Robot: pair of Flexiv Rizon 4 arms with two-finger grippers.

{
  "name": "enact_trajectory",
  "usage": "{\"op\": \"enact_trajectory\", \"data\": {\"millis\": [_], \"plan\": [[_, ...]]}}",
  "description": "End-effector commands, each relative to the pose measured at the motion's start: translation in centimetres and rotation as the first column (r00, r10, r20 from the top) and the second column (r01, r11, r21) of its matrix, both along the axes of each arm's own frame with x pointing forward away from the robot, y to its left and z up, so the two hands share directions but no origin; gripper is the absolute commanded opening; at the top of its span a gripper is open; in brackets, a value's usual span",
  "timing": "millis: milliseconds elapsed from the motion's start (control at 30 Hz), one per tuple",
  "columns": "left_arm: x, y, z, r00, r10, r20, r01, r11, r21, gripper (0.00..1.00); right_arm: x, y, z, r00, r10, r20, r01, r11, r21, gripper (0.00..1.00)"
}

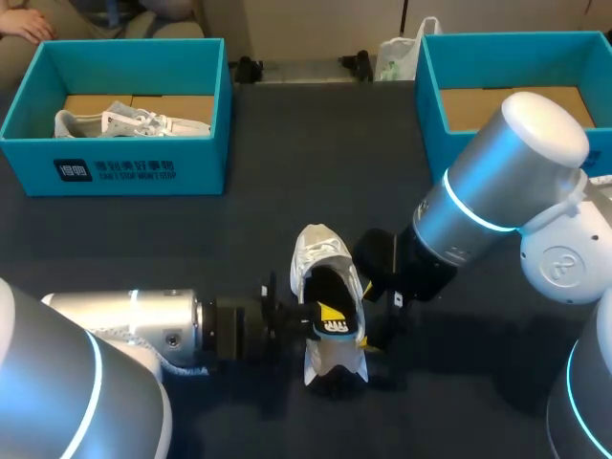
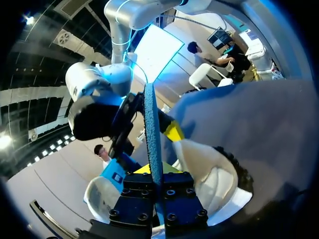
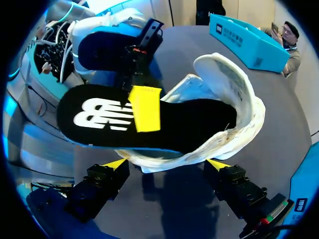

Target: Take the shoe out of the shoebox, open the shoe tongue, remove and reinsert the insole, then place the shoe into the shoebox

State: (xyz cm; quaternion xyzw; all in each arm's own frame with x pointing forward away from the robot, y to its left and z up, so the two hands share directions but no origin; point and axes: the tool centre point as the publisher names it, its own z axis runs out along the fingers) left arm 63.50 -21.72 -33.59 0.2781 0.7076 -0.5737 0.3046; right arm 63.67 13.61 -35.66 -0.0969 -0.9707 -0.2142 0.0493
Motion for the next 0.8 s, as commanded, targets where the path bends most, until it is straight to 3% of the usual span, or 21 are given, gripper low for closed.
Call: {"op": "enact_trajectory", "data": {"millis": [33,200,400,500,600,800], "plan": [[1.6,-0.7,-1.1,1.0,0.006,0.011,-0.006,1.0,0.013,0.0,-0.1,0.0,-0.1,1.0,-0.001,0.002,0.001,1.0,0.001,1.0],[2.5,-0.5,-1.3,0.999,0.03,0.014,-0.031,0.999,0.025,0.0,-0.1,0.0,-0.1,1.0,-0.001,0.002,0.001,1.0,0.001,1.0],[1.9,-0.2,-0.2,1.0,0.014,0.003,-0.014,1.0,-0.004,0.0,-0.1,0.0,-0.1,1.0,-0.001,0.002,0.001,1.0,0.001,1.0],[1.6,-0.1,0.2,1.0,0.004,-0.006,-0.004,1.0,-0.019,0.24,-0.1,0.0,-0.1,1.0,-0.001,0.002,0.001,1.0,0.001,1.0],[1.0,-0.2,0.7,1.0,-0.005,-0.001,0.005,1.0,-0.025,0.38,-0.1,0.0,-0.1,1.0,-0.001,0.002,0.001,1.0,0.001,1.0],[-0.3,-0.1,1.4,0.999,-0.025,0.021,0.025,0.999,-0.031,0.38,-0.1,0.0,-0.1,1.0,-0.001,0.002,0.001,1.0,0.001,1.0]]}}
